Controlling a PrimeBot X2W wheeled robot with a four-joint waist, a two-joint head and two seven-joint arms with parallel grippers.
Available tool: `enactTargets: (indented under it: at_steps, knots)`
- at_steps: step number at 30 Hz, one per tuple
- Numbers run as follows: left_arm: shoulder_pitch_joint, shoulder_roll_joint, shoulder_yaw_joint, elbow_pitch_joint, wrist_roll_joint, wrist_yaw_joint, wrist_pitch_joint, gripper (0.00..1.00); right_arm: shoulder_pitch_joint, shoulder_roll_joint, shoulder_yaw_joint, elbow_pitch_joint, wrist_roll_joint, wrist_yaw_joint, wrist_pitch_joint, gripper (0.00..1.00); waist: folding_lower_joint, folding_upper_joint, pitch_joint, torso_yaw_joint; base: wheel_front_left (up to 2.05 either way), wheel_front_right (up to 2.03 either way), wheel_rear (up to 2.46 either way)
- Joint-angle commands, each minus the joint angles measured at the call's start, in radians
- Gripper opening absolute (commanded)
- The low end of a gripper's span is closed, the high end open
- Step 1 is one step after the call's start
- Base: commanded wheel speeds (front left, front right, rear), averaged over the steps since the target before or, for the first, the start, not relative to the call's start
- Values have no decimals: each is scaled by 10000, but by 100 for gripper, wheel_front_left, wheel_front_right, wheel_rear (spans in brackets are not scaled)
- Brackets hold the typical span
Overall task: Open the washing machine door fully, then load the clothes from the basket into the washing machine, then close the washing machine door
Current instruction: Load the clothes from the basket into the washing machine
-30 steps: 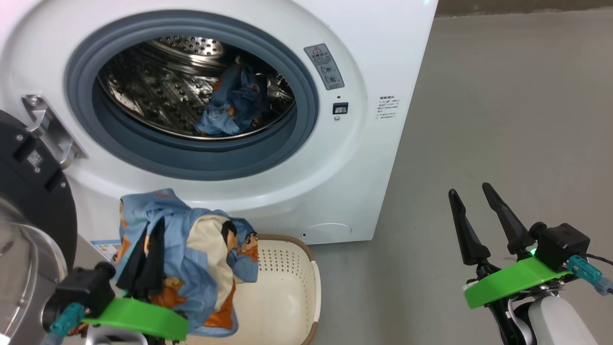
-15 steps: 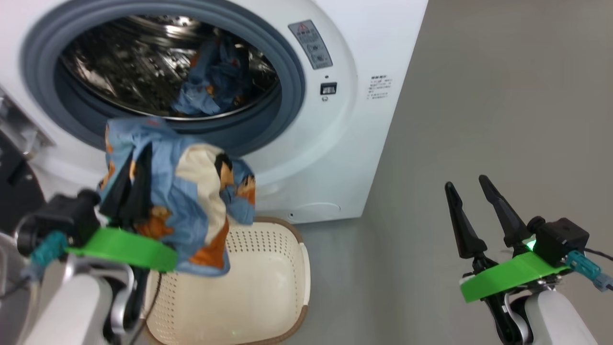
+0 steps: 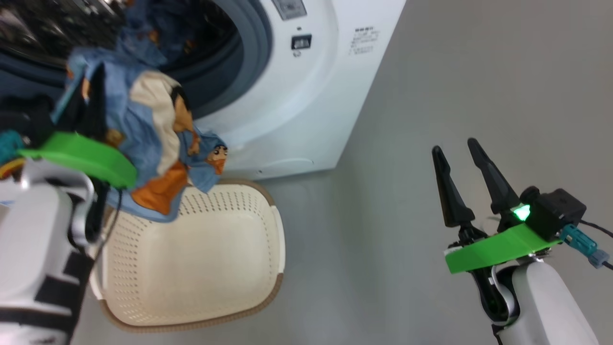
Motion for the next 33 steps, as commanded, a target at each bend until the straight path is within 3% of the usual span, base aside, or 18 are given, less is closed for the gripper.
enactTargets:
  at_steps: [1, 13, 23, 28, 33]
  knots:
    - [-712, 410, 348, 137, 75, -56, -135, 0, -248, 81, 262, -323, -117, 16, -48, 100, 0, -1, 934, -559, 0, 0, 0]
    - [-3593, 699, 363, 2978, 384, -407, -439, 0, -845, 435, 322, -617, -129, 16, -48, 100, 0, -1, 2502, -1347, 0, 0, 0]
    - [-5823, 921, 224, 4369, 759, -487, -523, 0, -1018, 527, 457, -761, 41, 16, -48, 100, 0, -1, 3476, -1889, 0, 0, 0]
    - [-6635, 935, 285, 4503, 985, -335, -564, 0, -1095, 531, 558, -819, 280, 16, -48, 100, 0, -1, 3689, -2042, 0, 0, 0]
    - [-7041, 1124, 873, 3336, 1358, 164, -571, 0, -1172, 532, 585, -873, 351, 16, -48, 100, 0, -1, 3865, -2130, 0, 0, 0]
